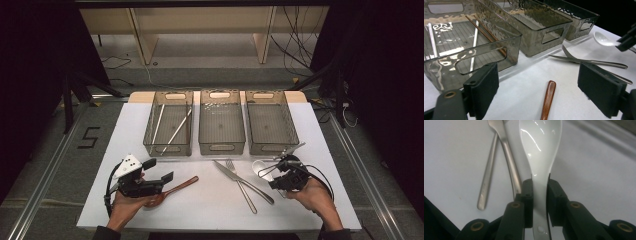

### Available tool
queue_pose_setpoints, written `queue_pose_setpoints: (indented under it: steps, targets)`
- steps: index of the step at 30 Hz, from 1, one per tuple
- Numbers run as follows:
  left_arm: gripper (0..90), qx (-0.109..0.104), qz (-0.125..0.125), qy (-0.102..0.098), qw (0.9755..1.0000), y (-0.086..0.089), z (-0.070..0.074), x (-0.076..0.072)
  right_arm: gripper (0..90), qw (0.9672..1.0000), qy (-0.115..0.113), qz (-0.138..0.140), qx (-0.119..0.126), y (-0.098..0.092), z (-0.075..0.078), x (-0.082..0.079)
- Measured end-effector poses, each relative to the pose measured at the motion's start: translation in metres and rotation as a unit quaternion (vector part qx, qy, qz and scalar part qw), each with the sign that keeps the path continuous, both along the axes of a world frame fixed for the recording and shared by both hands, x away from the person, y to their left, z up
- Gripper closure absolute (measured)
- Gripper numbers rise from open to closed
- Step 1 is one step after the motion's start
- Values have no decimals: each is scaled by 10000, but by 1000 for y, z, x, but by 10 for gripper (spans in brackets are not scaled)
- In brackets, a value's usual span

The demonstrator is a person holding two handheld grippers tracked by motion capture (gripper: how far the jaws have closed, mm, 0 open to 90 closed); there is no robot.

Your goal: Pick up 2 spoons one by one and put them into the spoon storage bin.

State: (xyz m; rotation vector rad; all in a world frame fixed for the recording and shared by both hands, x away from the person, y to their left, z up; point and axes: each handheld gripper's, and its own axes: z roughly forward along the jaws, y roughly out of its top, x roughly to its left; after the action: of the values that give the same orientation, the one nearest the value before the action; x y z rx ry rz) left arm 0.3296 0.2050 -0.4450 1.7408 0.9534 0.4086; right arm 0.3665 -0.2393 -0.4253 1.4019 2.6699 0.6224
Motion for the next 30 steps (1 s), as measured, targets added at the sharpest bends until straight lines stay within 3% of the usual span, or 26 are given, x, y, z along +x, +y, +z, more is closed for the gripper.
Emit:
queue_pose_setpoints:
  steps: [14, 30]
  targets:
    - [169, -48, 32, 9, 10000, 1, 0, 0, 777, 9975, -457, 59, 535, 32, 39, 44]
    - [169, -68, 30, 1, 10000, 1, 0, 0, 778, 9956, -628, 119, 682, 72, 56, 93]
